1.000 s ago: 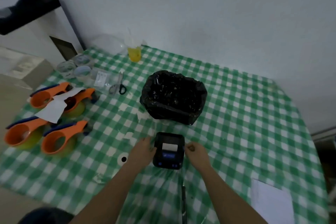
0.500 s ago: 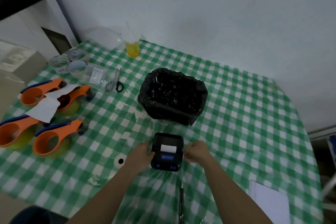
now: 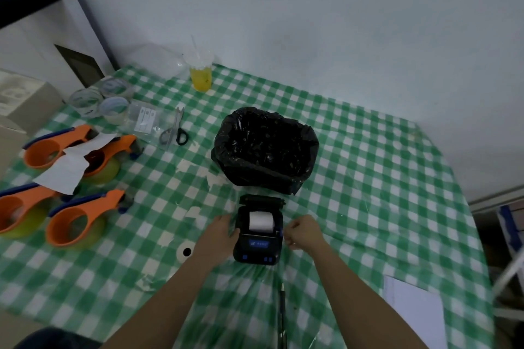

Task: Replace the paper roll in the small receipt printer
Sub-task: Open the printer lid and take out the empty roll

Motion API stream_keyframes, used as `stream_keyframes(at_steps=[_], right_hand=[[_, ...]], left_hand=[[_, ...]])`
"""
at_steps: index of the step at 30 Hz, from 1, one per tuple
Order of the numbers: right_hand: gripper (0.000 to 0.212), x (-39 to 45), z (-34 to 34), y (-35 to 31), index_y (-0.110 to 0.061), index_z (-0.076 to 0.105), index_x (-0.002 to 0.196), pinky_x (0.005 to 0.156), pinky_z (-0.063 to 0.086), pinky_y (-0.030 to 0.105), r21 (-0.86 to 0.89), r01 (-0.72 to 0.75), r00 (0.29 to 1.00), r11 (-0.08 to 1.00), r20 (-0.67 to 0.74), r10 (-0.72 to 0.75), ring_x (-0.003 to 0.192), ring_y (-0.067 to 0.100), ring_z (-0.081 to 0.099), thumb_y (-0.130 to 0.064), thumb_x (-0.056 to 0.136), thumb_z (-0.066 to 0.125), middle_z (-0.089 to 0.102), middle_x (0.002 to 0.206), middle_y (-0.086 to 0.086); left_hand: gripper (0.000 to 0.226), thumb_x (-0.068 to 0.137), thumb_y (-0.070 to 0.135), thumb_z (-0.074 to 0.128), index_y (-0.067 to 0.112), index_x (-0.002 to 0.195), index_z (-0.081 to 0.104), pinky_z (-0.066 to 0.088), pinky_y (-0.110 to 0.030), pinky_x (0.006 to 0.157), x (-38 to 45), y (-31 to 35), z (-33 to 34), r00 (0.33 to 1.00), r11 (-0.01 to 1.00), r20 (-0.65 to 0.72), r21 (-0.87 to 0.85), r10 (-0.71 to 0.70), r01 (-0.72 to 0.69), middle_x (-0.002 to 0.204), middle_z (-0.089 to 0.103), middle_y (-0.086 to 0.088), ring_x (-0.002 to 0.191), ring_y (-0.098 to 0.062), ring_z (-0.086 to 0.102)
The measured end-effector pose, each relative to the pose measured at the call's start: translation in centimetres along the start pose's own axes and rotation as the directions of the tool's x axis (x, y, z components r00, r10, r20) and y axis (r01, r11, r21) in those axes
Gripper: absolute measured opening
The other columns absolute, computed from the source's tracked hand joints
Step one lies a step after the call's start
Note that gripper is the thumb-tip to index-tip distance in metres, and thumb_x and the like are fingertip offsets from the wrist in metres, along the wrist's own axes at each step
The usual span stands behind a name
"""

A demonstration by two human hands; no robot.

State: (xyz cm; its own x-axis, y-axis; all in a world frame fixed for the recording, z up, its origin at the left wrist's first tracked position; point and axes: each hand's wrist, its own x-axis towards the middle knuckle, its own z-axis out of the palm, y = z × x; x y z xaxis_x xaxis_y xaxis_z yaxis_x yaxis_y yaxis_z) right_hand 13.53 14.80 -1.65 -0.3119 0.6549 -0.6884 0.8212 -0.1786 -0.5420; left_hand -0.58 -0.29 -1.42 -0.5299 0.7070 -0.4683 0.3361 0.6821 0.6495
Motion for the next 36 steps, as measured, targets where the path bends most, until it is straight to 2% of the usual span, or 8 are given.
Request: stream_keyframes(at_steps=[3,6,10,16,20,25,31,36], right_hand=[[0.011,-1.0,1.1,1.3,-0.005,0.064,0.081,0.067,0.054,0.035,-0.216,0.167,0.966,0.962,-0.159,-0.204,0.069,0.021,0.06,-0.011,0.085,0.056,0.066,0.079,0.012],[0.029,-1.9,2.8,1.3,-0.009,0.062,0.1,0.076,0.046,0.031,-0.264,0.27,0.917,0.926,-0.223,-0.331,0.087,0.019,0.055,-0.034,0.085,0.062,0.061,0.096,0.007],[0.036,-1.2,4.7,0.5,-0.012,0.061,0.108,0.085,0.038,0.029,-0.245,0.237,0.928,0.94,-0.228,-0.293,0.106,0.024,0.046,-0.036,0.081,0.066,0.051,0.106,0.009],[0.014,-2.9,3.5,-1.6,-0.005,0.061,0.085,0.062,0.038,0.02,-0.134,0.453,0.857,0.882,-0.207,-0.472,0.076,0.02,0.053,-0.018,0.087,0.061,0.053,0.083,0.01],[0.022,-5.8,0.2,-6.6,-0.004,0.049,0.074,0.052,0.036,0.015,0.127,0.624,0.741,0.771,-0.409,-0.532,0.057,0.009,0.041,-0.017,0.09,0.058,0.047,0.064,0.009],[0.01,-4.8,-2.0,-13.5,-0.013,0.056,0.082,0.065,0.046,0.019,0.135,0.712,0.617,0.689,-0.588,-0.522,0.069,0.009,0.051,-0.02,0.09,0.058,0.056,0.075,-0.002],[0.045,-0.7,-0.1,-12.9,-0.007,0.042,0.136,0.097,0.041,0.03,0.058,0.442,0.878,0.895,-0.234,-0.419,0.121,0.024,0.05,-0.015,0.093,0.052,0.049,0.139,0.013],[0.033,-3.7,3.5,-9.7,-0.01,0.053,0.127,0.104,0.042,0.03,0.059,0.532,0.838,0.845,-0.18,-0.515,0.121,0.021,0.051,-0.012,0.094,0.05,0.053,0.134,0.01]], left_hand=[[0.036,0.093,0.018,0.048,0.001,0.125,0.046,0.046,-0.037,0.092,0.0,-0.2,-0.2,0.999,1.0,-0.036,-0.011,0.023,-0.023,0.129,0.049,-0.021,0.108,-0.031,0.055],[0.034,0.092,0.016,0.048,0.0,0.123,0.047,0.046,-0.037,0.089,0.0,-0.1,-0.5,0.996,0.999,-0.076,-0.015,0.044,-0.046,0.127,0.05,-0.021,0.105,-0.031,0.056],[0.04,0.092,0.016,0.049,0.003,0.129,0.044,0.047,-0.039,0.094,-0.5,0.0,-1.0,0.991,0.996,-0.106,-0.023,0.079,-0.082,0.131,0.048,-0.019,0.11,-0.031,0.054],[0.041,0.092,0.014,0.049,0.005,0.131,0.044,0.045,-0.033,0.096,-1.1,-0.6,-2.2,0.972,0.988,-0.199,-0.061,0.126,-0.141,0.131,0.049,-0.017,0.111,-0.027,0.055],[0.037,0.091,0.013,0.05,0.006,0.127,0.048,0.046,-0.035,0.09,-0.8,-0.8,-3.7,0.938,0.98,-0.31,-0.074,0.155,-0.186,0.129,0.052,-0.015,0.105,-0.025,0.059],[0.036,0.092,0.016,0.049,0.01,0.128,0.048,0.048,-0.034,0.088,-0.5,-1.1,-4.9,0.927,0.979,-0.337,-0.063,0.163,-0.195,0.131,0.051,-0.011,0.107,-0.023,0.06],[0.035,0.093,0.019,0.048,0.012,0.127,0.049,0.047,-0.036,0.094,-0.7,-2.2,-5.5,0.945,0.992,-0.314,-0.05,0.095,-0.116,0.134,0.049,-0.009,0.114,-0.023,0.055],[0.047,0.087,0.031,0.057,0.013,0.13,0.047,0.038,-0.036,0.101,-1.4,-6.2,-6.3,0.989,0.99,-0.144,0.141,0.03,-0.009,0.136,0.047,-0.013,0.124,-0.028,0.044]])
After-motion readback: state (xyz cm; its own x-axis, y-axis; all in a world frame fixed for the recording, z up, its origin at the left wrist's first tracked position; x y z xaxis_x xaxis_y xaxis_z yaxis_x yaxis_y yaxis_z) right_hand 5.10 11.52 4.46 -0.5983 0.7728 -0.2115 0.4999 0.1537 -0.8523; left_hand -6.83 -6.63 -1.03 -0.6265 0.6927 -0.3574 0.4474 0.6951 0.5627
